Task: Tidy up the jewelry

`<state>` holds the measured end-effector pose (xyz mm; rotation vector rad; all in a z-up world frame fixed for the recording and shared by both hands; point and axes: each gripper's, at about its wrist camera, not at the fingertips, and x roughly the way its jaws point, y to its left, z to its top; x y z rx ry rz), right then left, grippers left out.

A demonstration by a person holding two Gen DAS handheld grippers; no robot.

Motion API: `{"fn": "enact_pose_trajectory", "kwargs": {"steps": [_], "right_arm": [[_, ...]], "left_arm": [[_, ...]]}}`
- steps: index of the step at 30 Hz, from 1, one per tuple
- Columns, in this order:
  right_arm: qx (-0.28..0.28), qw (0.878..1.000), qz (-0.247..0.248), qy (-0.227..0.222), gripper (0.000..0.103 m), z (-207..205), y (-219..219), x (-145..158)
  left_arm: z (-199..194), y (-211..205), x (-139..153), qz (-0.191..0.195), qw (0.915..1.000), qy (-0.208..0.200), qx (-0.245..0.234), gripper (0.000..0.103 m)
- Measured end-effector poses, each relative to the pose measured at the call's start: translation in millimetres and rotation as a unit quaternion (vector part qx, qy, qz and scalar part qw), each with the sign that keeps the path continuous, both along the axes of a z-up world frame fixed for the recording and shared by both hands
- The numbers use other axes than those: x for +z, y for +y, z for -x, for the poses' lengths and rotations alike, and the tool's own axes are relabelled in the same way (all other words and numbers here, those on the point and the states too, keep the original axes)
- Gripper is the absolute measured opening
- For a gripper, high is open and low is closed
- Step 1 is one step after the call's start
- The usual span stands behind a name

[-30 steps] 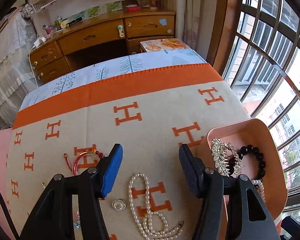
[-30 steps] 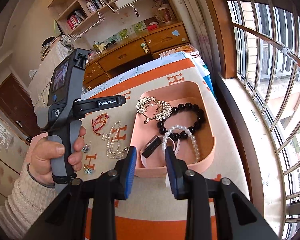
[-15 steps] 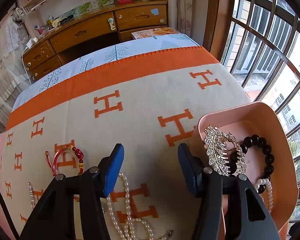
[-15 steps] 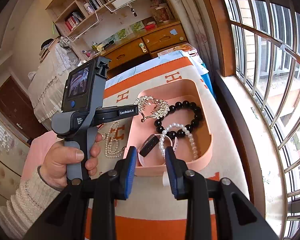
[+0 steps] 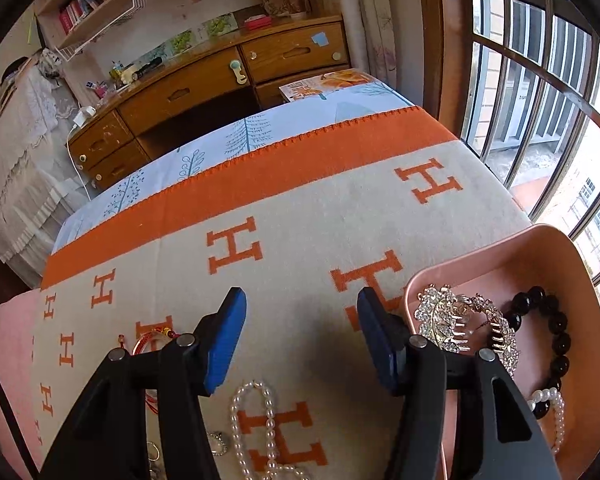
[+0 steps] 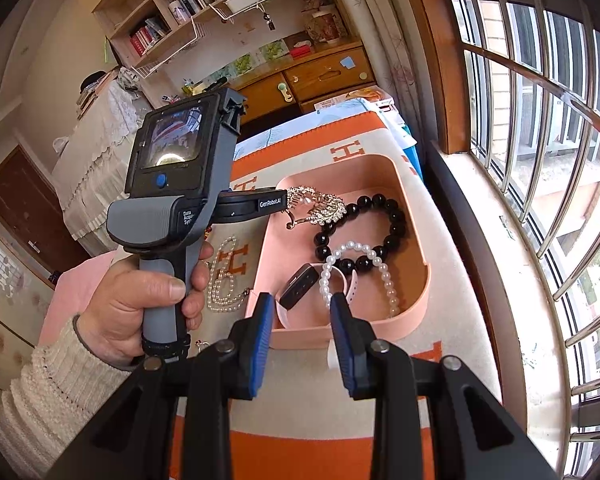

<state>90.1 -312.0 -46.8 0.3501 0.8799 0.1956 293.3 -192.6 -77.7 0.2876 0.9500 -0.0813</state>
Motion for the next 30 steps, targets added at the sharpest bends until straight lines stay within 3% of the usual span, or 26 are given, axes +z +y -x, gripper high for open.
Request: {"fn": "enact_pose_trajectory", "kwargs": {"steps": [3,5,10,13,20,30], "right_arm": [[0.001,1.000,0.001,0.000,0.030,0,1,1],[0.000,1.000,-0.002,0.001,0.030,-1,0,1],[0.001,1.000,0.001,0.002,0.030,0,2,0],[0.003,1.000,0.002,0.004,0.030,-2,4,0],[0.006,1.000,0.008,0.000,0.030,-2,9,5],[0.002,1.000,0.024,0.011,0.030,-4,6,4]], "left_arm": [[-1,-1,1,-0.021,0.9997,-0.014,0.005,0.065],[-2,0,2,-0.043,0.9987,-0.025,0.013,0.079],[-6,16,-1,0.009,0.9997,0.018,0.015,0.079],[-4,19,-3,0.007,0.9997,0.014,0.017,0.079],[5,-2,3,-0.057,0.9982,-0.019,0.003,0.080],[18,-25,9,-0.164,0.9845,-0.054,-0.030,0.080]]}}
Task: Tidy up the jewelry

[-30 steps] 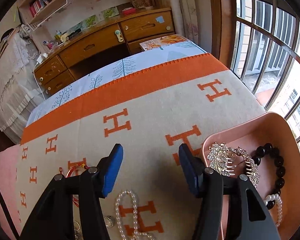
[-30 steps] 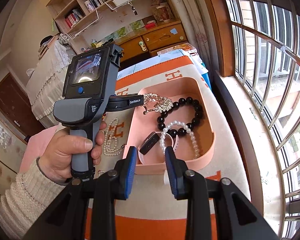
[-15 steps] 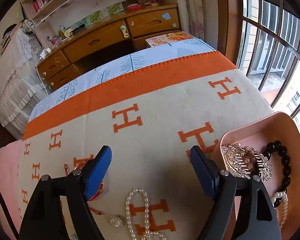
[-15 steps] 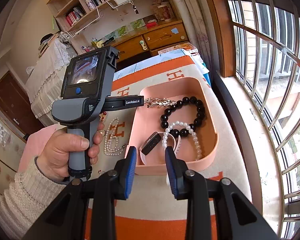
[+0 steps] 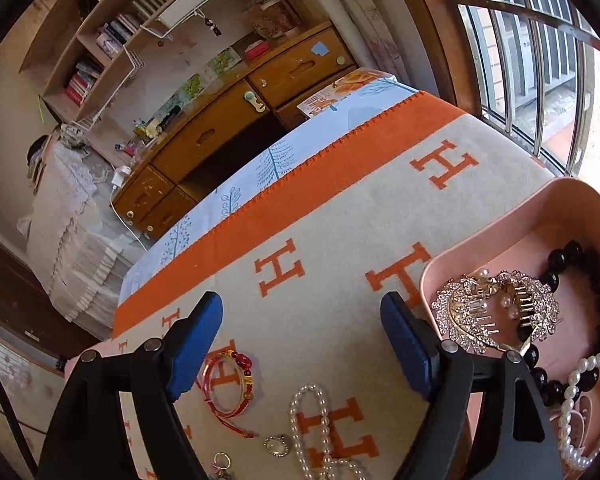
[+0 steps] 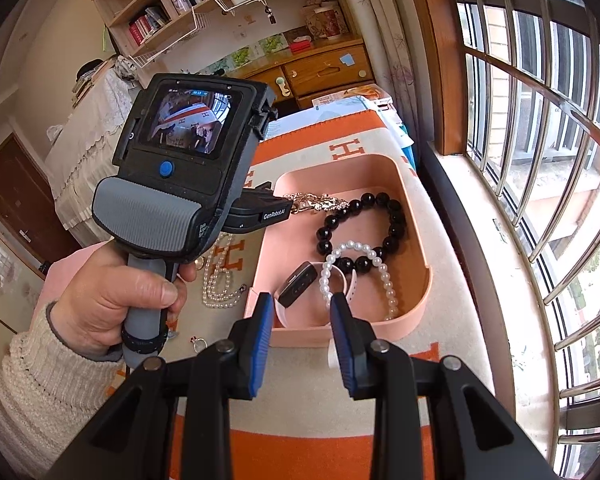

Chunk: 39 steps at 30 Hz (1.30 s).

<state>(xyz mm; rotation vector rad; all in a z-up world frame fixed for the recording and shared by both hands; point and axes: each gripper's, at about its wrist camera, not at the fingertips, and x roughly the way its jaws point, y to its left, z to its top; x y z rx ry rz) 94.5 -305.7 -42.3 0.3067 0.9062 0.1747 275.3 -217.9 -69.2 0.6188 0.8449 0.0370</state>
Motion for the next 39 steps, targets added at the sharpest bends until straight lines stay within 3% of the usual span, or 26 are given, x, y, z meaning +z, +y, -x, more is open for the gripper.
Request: {"fn": "enact_pose_trajectory", "kwargs": {"steps": [4,6,8,11,15,18,23,27,28,30,33,36,38,39], "right_arm": [[-0.001,1.000,-0.002,-0.005,0.030,0,-1,2],[-0.002,1.000,-0.004,-0.004,0.030,1,-1,0],[-0.001,1.000,-0.003,0.000,0.030,1,0,-2],[-0.001,1.000,0.000,0.003,0.030,2,0,-4],[-0.004,1.000,-0.009,0.003,0.030,1,-2,-4],[-0.003,1.000,-0.013,0.003,0.030,1,-1,-4],[-0.001,1.000,-0.012,0.007,0.030,2,-1,-6],[-0.005,1.000,-0.016,0.006,0.030,4,-4,-6],[-0.006,1.000,-0.016,0.007,0.030,4,-5,-6],[-0.007,1.000,-0.018,0.008,0.030,4,-5,-6],[-0.007,1.000,-0.019,0.010,0.030,5,-5,-7],[-0.008,1.000,-0.022,0.009,0.030,6,-4,-7],[-0.008,1.000,-0.023,0.009,0.030,7,-4,-7],[-0.008,1.000,-0.022,0.008,0.030,8,-4,-6]], "left_arm": [[5,-8,1,-0.022,0.9996,-0.016,-0.006,0.080],[6,-7,3,-0.011,0.9998,-0.019,-0.004,0.080],[4,-1,10,0.026,0.9996,-0.006,-0.004,0.081],[3,10,23,0.117,0.9924,0.033,-0.019,0.081],[-2,17,34,0.230,0.9664,0.100,-0.055,0.081],[-3,15,33,0.277,0.9496,0.130,-0.067,0.081],[-4,7,22,0.350,0.9137,0.188,-0.083,0.081],[0,-6,16,0.349,0.9095,0.205,-0.096,0.081],[2,-9,16,0.340,0.9142,0.197,-0.098,0.081],[5,-17,16,0.334,0.9143,0.200,-0.111,0.081],[6,-25,11,0.351,0.8972,0.239,-0.120,0.081],[8,-35,-4,0.343,0.8905,0.274,-0.120,0.081],[12,-38,-6,0.328,0.9000,0.260,-0.122,0.079],[13,-39,-7,0.326,0.9000,0.262,-0.124,0.079]]}}
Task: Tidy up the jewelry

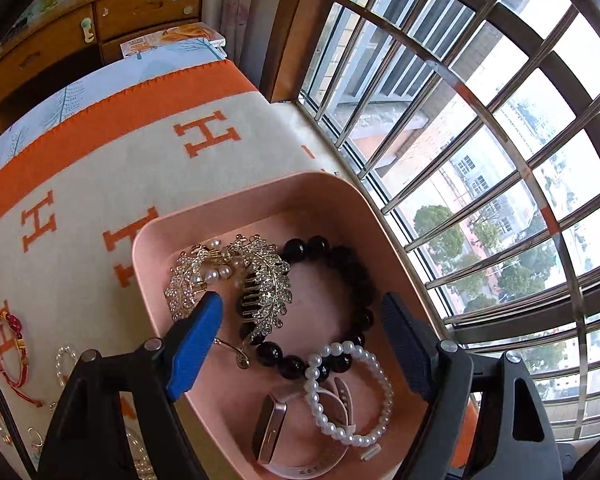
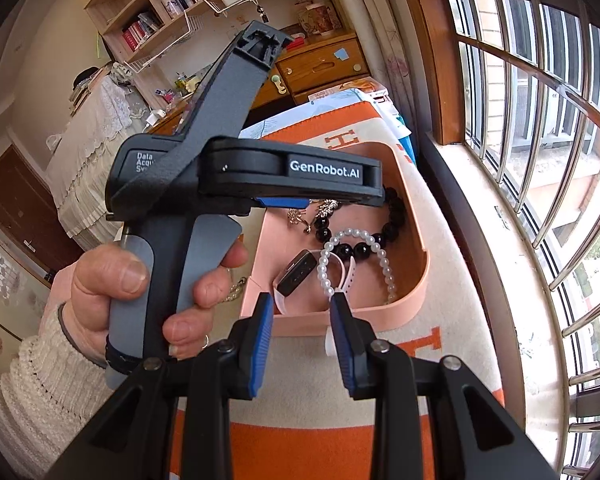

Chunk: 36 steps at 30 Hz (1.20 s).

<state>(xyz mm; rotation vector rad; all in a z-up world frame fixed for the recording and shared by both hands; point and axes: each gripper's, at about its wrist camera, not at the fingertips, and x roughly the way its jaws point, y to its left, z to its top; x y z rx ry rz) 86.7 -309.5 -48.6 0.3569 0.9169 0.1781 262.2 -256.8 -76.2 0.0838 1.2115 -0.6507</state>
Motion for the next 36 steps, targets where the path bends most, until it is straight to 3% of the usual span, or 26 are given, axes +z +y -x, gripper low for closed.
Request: {"fn": "enact_pose_trajectory", "kwargs": {"steps": [2,13,21,27,36], "right_arm": [[0.000,1.000,0.001,-0.001,0.030,1,-1,1],[0.008,1.000,-0.004,-0.006,0.030,-1,7,3],[0.029,1.000,0.002,-0.004,0.030,-1,25,3],[0.049,0.999,0.013,-0.010,0.030,-4,43,10],[0.104,0.994,0.033,-0.008,0.030,-30,90,26]], "left_arm": [[3,2,1,0.007,1.0000,0.007,0.000,0.079],[48,44,42,0.016,0.9973,-0.070,0.010,0.079],[73,123,62,0.016,0.9919,-0.099,0.079,0.079],[86,211,73,-0.014,0.9812,-0.118,0.152,0.079],[93,330,75,-0.090,0.9534,-0.138,0.253,0.079]]}}
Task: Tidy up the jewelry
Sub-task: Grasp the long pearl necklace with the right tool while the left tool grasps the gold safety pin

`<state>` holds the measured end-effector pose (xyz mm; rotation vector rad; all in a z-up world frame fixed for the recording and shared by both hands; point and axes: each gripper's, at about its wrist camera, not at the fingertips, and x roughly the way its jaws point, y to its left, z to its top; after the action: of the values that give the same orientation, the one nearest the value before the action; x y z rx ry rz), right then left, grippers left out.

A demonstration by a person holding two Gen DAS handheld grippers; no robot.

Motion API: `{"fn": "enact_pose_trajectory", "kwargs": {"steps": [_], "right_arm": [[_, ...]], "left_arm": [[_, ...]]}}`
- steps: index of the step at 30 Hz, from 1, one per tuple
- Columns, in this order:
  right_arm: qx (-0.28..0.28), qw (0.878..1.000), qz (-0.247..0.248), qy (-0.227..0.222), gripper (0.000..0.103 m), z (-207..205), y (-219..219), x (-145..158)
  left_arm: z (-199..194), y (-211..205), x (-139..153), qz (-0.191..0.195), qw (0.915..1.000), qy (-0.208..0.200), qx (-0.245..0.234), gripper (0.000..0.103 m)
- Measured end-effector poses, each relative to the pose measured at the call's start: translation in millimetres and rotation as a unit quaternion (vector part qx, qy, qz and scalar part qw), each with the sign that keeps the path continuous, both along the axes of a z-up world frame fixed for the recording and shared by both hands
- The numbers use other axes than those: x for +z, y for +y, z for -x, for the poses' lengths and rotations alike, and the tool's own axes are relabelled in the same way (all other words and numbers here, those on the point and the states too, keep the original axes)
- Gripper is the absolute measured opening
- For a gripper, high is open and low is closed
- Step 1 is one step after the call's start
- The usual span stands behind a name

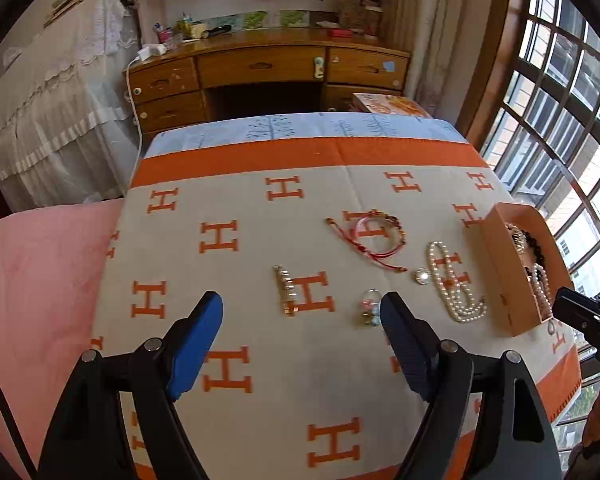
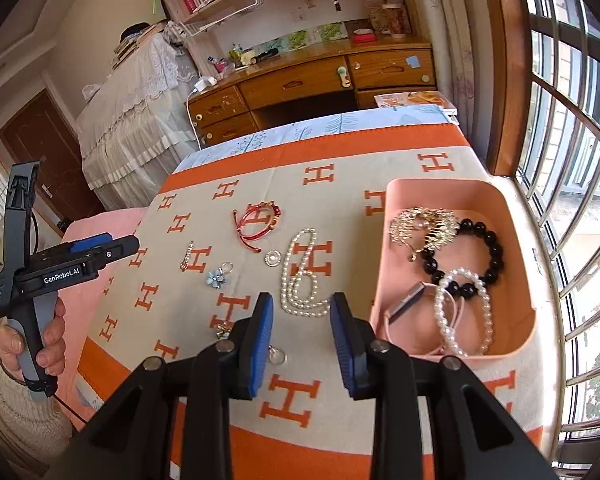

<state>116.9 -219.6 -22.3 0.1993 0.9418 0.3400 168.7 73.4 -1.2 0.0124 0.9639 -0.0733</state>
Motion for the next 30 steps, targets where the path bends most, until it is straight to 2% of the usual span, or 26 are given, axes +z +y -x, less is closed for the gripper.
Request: {"fn": "enact_pose_trajectory", "kwargs": {"steps": [4,8,11,16,18,25,27,29,30], "right_arm": [[0.029,0.999,0.000,0.041,0.030,-28,25,-6],[0.039,0.994,0.013,0.099,0.030,-60,44,-25],[0.043,0.989,0.029,0.140,0.030,-80,54,-43],[0.033,0.981,0.071,0.178,0.031,-101,61,-64],[0.028,0.979,0.088,0.183,0.032,-105,62,-68],[0.048,0.972,0.122,0.193,0.036,-113,75,-77],[0.062,0.971,0.144,0.183,0.044,-115,85,-78],[0.078,0.968,0.166,0.172,0.046,-115,93,-82],[0.088,0.968,0.178,0.153,0.047,-113,97,-81]], "left_arm": [[-4,26,-4,-0.011,0.9997,0.009,0.018,0.079],[-14,37,-17,-0.009,0.9992,0.031,0.025,0.079],[-27,45,-33,0.008,0.9976,0.062,0.031,0.079],[-51,50,-60,0.051,0.9905,0.119,0.046,0.079],[-59,46,-66,0.059,0.9890,0.129,0.043,0.078],[-81,26,-83,0.040,0.9874,0.148,0.040,0.078],[-86,22,-87,0.032,0.9869,0.153,0.041,0.078],[-91,17,-91,0.021,0.9863,0.158,0.044,0.078],[-93,16,-93,0.016,0.9859,0.160,0.045,0.078]]}}
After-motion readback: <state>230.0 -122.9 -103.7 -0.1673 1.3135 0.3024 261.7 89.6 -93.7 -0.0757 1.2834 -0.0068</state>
